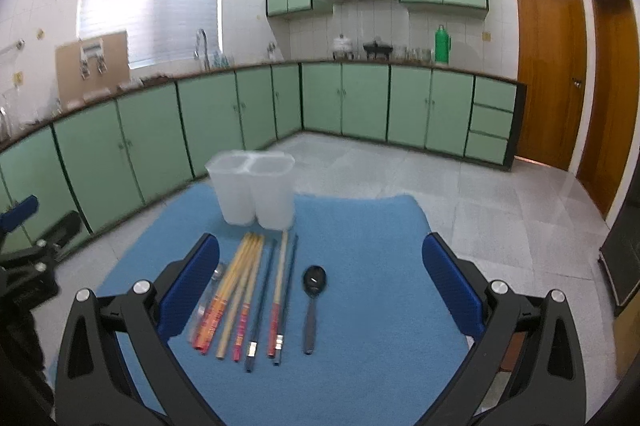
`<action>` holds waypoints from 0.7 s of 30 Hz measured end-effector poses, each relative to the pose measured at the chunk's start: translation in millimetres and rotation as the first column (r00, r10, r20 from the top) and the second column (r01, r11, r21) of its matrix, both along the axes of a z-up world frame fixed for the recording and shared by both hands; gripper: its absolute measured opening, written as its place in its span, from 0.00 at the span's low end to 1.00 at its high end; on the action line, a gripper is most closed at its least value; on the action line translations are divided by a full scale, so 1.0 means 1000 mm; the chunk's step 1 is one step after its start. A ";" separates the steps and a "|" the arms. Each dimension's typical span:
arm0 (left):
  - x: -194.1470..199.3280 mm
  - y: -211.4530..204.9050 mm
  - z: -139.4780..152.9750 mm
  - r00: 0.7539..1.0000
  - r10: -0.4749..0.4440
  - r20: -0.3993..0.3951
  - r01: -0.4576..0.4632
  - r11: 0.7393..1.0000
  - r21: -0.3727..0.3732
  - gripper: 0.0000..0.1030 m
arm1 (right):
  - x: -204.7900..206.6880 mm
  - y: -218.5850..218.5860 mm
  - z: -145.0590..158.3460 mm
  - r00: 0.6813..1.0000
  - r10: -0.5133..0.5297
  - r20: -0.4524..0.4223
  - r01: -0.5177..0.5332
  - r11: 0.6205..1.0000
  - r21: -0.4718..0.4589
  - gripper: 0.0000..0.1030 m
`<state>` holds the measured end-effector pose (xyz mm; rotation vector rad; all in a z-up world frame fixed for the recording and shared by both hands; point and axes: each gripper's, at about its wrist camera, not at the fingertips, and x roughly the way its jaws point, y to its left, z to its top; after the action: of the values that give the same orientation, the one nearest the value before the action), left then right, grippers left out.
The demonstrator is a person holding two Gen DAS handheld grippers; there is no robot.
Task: Organize utensils
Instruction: 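Grasp the black plastic spoon with the right tool while the left tool grasps the metal spoon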
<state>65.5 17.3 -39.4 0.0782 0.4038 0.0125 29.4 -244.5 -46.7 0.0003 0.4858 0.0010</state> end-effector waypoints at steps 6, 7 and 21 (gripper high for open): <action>0.056 0.011 -0.036 0.988 0.039 -0.148 -0.036 0.999 0.022 0.94 | 0.069 -0.004 -0.046 0.980 -0.015 -0.197 0.018 1.000 0.014 0.95; 0.066 0.014 -0.044 0.983 0.045 -0.179 -0.043 0.999 0.015 0.94 | 0.078 -0.004 -0.053 0.975 -0.014 -0.221 0.019 1.000 0.022 0.95; 0.125 0.018 -0.107 0.931 0.034 -0.364 -0.039 0.999 -0.008 0.94 | 0.176 0.015 -0.149 0.879 -0.047 -0.474 0.059 0.998 0.011 0.71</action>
<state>190.3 35.0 -145.9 0.0574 0.7772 0.0319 205.7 -229.2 -195.5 0.0390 0.9786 -0.0479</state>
